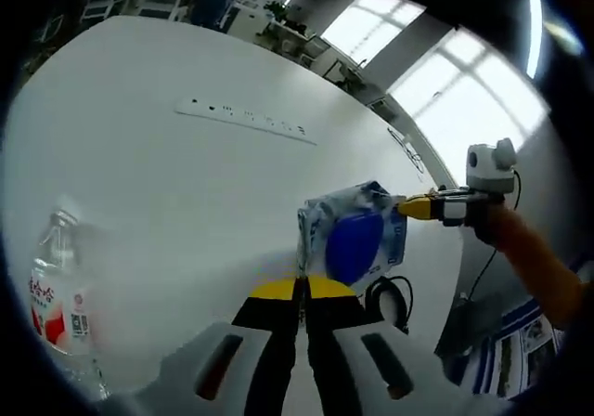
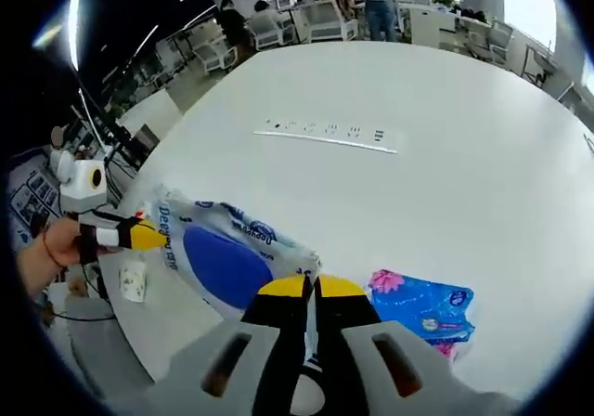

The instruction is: Arrange the tabletop items into an orderly group along one side of the table until the central work area is clear of visible clutter.

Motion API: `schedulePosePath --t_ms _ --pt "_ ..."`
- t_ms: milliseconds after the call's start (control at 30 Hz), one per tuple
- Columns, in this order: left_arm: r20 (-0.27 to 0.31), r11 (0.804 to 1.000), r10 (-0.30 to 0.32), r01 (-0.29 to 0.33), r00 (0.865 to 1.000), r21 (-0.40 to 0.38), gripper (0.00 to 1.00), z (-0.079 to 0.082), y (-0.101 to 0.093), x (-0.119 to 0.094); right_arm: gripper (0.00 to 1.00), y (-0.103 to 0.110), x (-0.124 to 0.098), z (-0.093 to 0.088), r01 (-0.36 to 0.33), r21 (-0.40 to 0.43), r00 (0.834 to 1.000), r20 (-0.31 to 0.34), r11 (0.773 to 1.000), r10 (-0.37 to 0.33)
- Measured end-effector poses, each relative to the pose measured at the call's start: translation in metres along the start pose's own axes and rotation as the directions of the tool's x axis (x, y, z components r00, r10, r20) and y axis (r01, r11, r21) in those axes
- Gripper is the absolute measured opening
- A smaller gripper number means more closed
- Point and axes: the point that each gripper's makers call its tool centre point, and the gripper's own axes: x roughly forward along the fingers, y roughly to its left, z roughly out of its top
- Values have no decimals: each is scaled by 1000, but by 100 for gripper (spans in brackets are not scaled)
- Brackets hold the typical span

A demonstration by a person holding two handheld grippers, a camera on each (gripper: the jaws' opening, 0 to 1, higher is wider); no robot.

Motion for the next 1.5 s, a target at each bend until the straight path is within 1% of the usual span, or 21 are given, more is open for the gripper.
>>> schedulePosePath --t_ms 333,367,733,1200,1500 --pt "-18 1000 7 -7 1000 -12 0 1 7 10 0 -6 8 -7 18 -23 999 -37 1000 -19" --pt "-20 1000 7 -7 1000 -13 0 0 8 11 0 -7 10 -9 20 -20 999 -48 1000 -21" --pt "-37 999 4 -6 999 -39 0 -6 12 19 0 -12 18 -13 32 -32 997 -75 999 -34" --pt "-43 998 -2 -1 999 -57 0 -8 15 26 1 -17 21 -13 39 -41 995 -88 998 -42" --pt "-40 998 -3 0 999 -64 0 -6 18 30 2 -20 24 -13 45 -44 995 -92 998 -48"
